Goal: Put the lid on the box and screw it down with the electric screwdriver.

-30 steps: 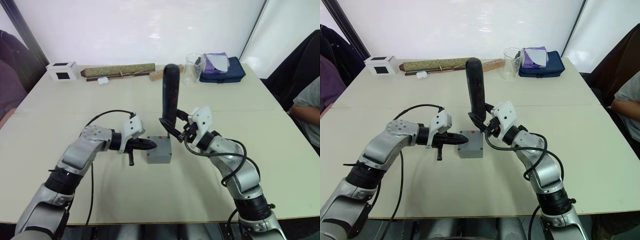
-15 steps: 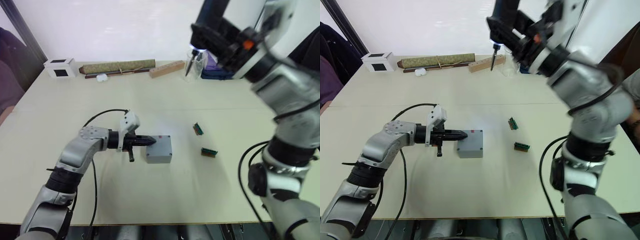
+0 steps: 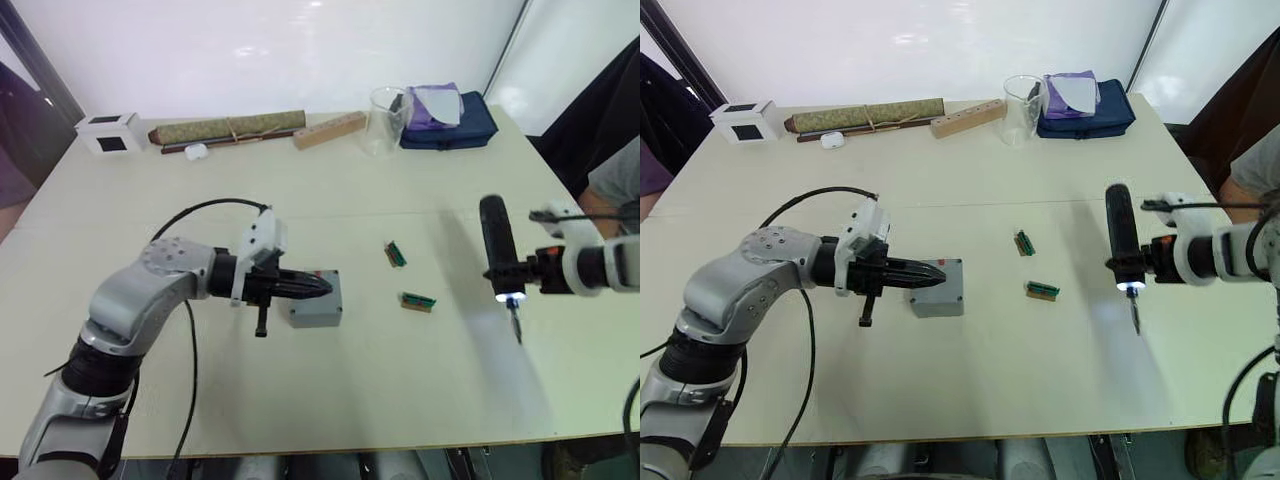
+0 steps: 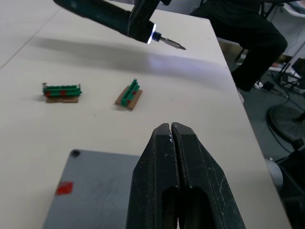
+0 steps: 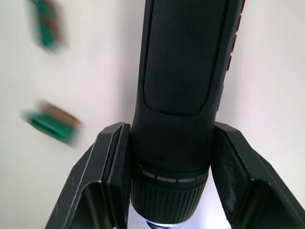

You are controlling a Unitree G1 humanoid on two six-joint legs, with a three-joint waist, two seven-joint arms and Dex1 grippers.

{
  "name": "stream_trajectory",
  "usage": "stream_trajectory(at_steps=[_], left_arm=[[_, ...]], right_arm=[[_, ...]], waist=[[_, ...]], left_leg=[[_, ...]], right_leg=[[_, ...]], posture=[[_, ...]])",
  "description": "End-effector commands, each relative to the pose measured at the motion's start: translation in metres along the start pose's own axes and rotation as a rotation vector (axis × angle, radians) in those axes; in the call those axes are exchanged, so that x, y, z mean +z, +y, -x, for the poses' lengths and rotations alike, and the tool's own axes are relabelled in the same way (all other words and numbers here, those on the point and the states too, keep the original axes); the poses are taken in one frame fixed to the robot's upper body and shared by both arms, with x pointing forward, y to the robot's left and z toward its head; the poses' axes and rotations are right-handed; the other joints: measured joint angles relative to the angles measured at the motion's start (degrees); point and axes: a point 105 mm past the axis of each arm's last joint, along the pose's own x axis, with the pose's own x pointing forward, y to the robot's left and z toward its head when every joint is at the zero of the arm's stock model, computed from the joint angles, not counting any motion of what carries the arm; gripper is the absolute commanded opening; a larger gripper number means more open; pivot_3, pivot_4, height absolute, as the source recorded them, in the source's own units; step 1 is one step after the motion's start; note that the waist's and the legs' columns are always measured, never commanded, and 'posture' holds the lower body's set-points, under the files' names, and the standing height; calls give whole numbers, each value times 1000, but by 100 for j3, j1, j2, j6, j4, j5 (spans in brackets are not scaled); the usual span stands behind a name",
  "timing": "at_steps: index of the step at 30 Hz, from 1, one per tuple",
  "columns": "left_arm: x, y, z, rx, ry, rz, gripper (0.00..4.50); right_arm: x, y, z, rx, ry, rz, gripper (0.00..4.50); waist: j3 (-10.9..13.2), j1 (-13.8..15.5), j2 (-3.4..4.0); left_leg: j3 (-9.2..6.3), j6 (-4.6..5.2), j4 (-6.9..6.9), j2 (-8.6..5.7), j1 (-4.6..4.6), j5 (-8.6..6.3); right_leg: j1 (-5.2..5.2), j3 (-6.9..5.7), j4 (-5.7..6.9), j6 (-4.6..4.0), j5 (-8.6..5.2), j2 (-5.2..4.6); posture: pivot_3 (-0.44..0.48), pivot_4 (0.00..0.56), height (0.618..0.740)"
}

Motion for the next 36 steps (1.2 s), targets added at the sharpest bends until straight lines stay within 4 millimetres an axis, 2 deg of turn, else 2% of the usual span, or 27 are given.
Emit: stream_trajectory(at_steps=[1,9,11,13,17,25,30,33,36], left_arm=[[4,-5,-1,0,2,-40,0],[-4,-6,0,18,33,-28,0],[-4,-8,-3,17,30,-35,0],[-3,-9,-5,15,18,-27,0],[-4,-8,-4,13,22,-22,0],[-4,1,-1,20,29,-22,0],[-1,23,17,104,49,-23,0],[-4,23,24,123,77,-26,0],[-8,31,43,212,102,-19,0]], right_arm=[[11,-5,8,-15,-53,53,2072],[0,-21,2,-54,10,75,2072],[-8,-28,-2,-68,31,70,2072],[-17,-29,-3,-69,61,88,3053],[-21,-28,-4,-76,66,119,4405],[-15,-27,-7,-93,46,162,4405],[25,-23,8,-152,-95,300,4405],[32,-18,18,-144,-121,289,4405],[50,9,36,-79,-207,378,4405]], waist=[[0,-4,2],[2,45,-2],[2,52,-4],[2,60,-8],[1,58,-13],[1,53,-14],[3,24,-11],[3,17,-10],[3,24,-10]], left_leg=[[0,0,0,0,1,0],[1,-2,4,0,0,1],[0,-2,10,-1,0,1],[-3,-2,17,-2,1,1],[-11,-2,24,-3,8,1],[-13,-3,30,-3,16,1],[-12,-3,34,-4,15,1],[-9,-3,29,-2,15,1],[-12,-3,19,-1,13,1]], right_leg=[[0,1,1,0,0,1],[2,2,1,0,0,0],[7,2,-1,0,0,-1],[17,0,-5,0,0,-2],[35,-7,-7,0,0,-3],[46,-8,-8,0,0,-3],[43,-8,-4,1,0,-3],[37,-7,-2,1,0,-2],[30,-8,0,1,0,-2]], posture=[[0,150,740],[0,150,740],[0,150,740],[0,150,740],[0,150,740],[0,150,740],[0,150,740],[0,150,740],[0,150,740]])
